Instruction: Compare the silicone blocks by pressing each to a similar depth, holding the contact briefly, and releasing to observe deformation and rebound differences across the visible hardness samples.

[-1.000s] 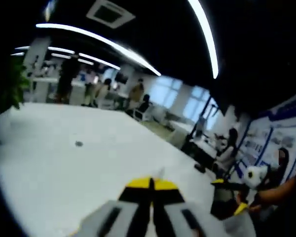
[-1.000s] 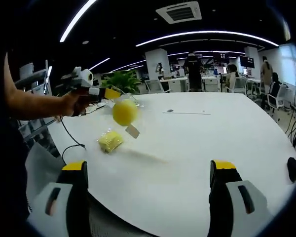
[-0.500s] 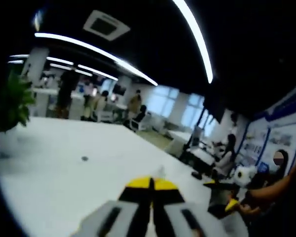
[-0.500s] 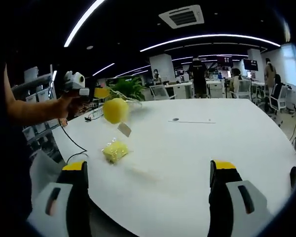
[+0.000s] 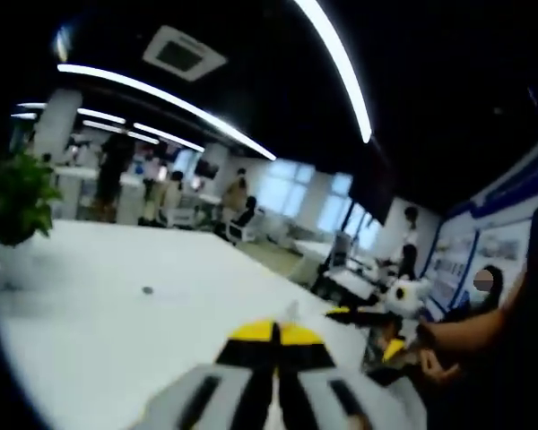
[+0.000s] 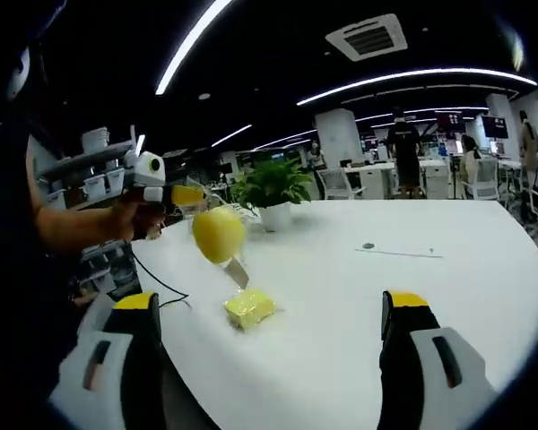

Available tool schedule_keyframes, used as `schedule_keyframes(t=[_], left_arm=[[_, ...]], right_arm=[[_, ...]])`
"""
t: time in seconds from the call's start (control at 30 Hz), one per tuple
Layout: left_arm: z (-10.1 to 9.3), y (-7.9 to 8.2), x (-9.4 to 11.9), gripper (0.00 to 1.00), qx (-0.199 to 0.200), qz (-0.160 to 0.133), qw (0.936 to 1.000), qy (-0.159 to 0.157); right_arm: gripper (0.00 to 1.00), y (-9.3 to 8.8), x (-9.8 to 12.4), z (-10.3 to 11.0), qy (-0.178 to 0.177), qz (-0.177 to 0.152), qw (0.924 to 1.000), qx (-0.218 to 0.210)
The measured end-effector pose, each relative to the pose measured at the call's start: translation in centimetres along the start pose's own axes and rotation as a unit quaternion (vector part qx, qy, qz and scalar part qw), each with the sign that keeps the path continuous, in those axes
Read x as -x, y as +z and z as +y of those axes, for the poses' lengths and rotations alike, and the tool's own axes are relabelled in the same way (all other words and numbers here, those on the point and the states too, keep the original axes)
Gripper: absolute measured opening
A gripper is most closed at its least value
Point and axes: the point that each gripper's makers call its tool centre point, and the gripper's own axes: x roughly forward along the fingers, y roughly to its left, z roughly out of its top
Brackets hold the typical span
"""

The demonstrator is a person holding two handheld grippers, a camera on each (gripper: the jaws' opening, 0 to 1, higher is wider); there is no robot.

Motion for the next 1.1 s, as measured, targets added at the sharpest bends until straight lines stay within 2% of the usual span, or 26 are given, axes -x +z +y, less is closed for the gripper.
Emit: schedule_keyframes(t=[0.1,0.2,0.33,0.37,0.43,0.6,0.7,0.8,0.87,1.0,1.1], left_arm=[[-0.9,0.4,0.5,0.0,-0.005,-0.002,0.9999,-0.009],[-1.8,0.9,1.2,0.0,-0.003,-0.008,0.9997,-0.024],[-3.4,0.9,1.8,0.0,-0.02,-0.007,0.9987,-0.045],[-3.8,0.8,1.9,0.0,-0.021,-0.005,0.9984,-0.052],[-4.1,0.4,2.0,0.0,-0.02,0.0,0.9984,-0.052],[-5.1,0.1,2.4,0.0,-0.009,0.001,0.9981,-0.06],[-5.8,0.4,2.6,0.0,0.002,-0.009,0.9977,-0.068],[-6.1,0.6,2.7,0.0,0.005,-0.014,0.9974,-0.07],[-6.4,0.9,2.8,0.0,0.005,-0.018,0.997,-0.075],[-6.9,1.4,3.1,0.0,0.012,-0.026,0.9959,-0.086],[-7.0,1.3,3.6,0.0,0.019,-0.032,0.9953,-0.089]], right_arm=[[0.96,0.4,-1.0,0.7,0.028,0.006,0.9996,0.008],[0.96,0.9,-1.8,1.6,0.064,0.004,0.9979,-0.008],[0.86,1.9,-2.5,3.1,0.118,-0.004,0.9927,-0.026],[0.87,2.1,-2.8,3.0,0.114,-0.007,0.9932,-0.02],[0.89,2.4,-3.4,3.7,0.129,-0.007,0.9916,-0.009],[0.85,3.0,-4.4,6.0,0.176,-0.015,0.9841,-0.011],[0.79,3.1,-4.8,7.1,0.202,-0.017,0.979,-0.017],[0.76,3.3,-5.2,8.1,0.21,-0.025,0.9773,-0.008],[0.72,3.7,-5.4,8.9,0.224,-0.032,0.9738,-0.015],[0.67,4.3,-5.8,9.7,0.232,-0.043,0.9714,-0.022],[0.59,4.8,-6.2,10.5,0.246,-0.049,0.9679,-0.015]])
